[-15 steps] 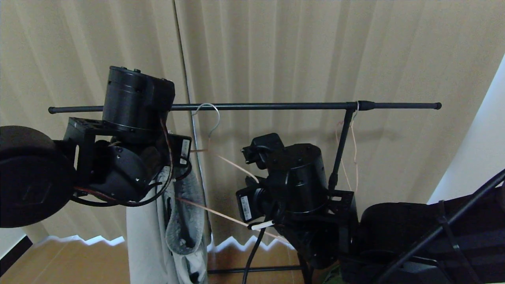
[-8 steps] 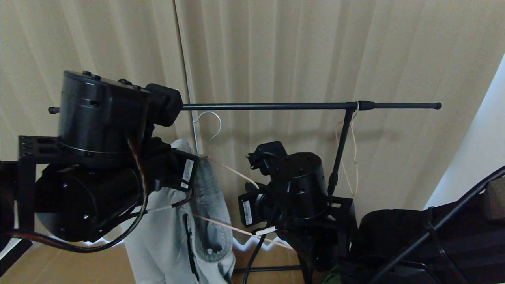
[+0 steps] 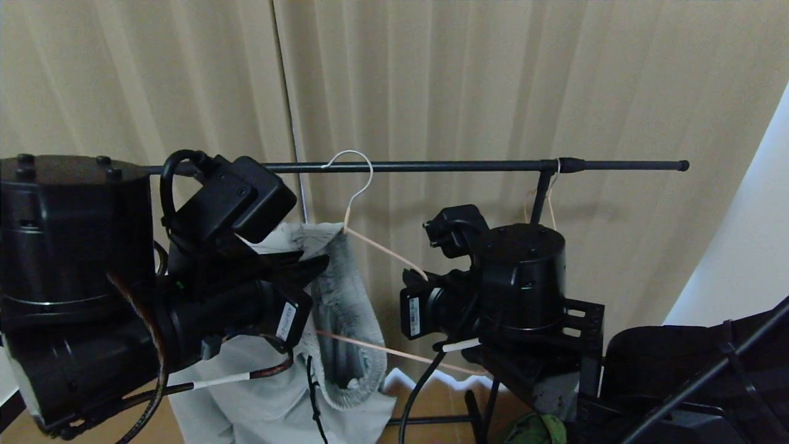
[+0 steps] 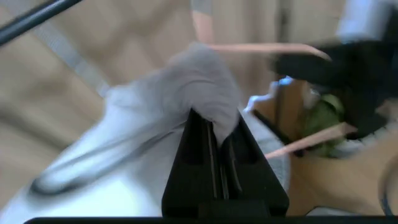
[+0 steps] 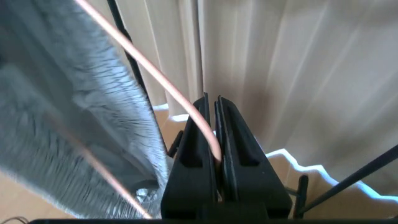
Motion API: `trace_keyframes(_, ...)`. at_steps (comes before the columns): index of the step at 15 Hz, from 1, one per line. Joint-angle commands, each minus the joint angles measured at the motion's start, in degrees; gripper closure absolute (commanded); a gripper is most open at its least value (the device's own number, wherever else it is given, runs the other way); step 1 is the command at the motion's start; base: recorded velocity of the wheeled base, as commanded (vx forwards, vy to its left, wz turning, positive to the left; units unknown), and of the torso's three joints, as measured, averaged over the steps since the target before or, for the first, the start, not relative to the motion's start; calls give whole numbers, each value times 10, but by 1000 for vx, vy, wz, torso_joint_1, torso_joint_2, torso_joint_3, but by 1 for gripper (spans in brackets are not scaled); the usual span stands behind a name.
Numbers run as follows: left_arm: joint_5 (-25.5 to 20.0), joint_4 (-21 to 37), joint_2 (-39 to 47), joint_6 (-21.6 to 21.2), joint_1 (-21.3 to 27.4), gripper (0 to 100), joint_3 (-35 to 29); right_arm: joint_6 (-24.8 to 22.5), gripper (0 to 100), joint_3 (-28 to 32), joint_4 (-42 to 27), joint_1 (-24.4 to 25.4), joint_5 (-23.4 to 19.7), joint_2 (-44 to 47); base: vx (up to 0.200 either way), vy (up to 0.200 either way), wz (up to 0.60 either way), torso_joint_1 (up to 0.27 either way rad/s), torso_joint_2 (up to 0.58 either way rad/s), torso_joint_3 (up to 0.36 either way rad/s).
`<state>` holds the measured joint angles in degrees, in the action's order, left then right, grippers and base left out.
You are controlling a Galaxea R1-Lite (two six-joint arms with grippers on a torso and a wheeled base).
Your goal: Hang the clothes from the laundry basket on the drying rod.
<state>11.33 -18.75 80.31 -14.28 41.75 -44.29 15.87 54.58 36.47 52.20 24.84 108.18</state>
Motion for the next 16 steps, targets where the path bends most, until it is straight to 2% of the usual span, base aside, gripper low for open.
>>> trace_keyframes(1, -3, -27, -3, -27, -11, 100, 39, 0, 100, 0, 10, -3, 0, -10, 0, 0, 0, 0, 0, 0)
trace_keyframes(4, -3, -48, -2, -38, -32, 100, 61, -1, 100, -1, 16, -8, 0, -20, 0, 0, 0, 0, 0, 0)
trace_keyframes(8, -6, -49, -7, -37, -33, 100, 78, -1, 100, -2, 16, -8, 0, -26, 0, 0, 0, 0, 0, 0)
trace_keyframes(9, -12, -49, -8, -37, -33, 0, 79, -1, 100, -1, 17, -8, 0, -26, 0, 0, 0, 0, 0, 0)
trace_keyframes(14, -49, -51, -27, -35, -33, 0, 93, 2, 100, -3, 17, -10, 0, -38, 0, 0, 0, 0, 0, 0)
trace_keyframes(16, -65, -70, -39, -35, -33, 0, 112, 4, 100, -3, 17, -17, 1, -41, 0, 0, 0, 0, 0, 0)
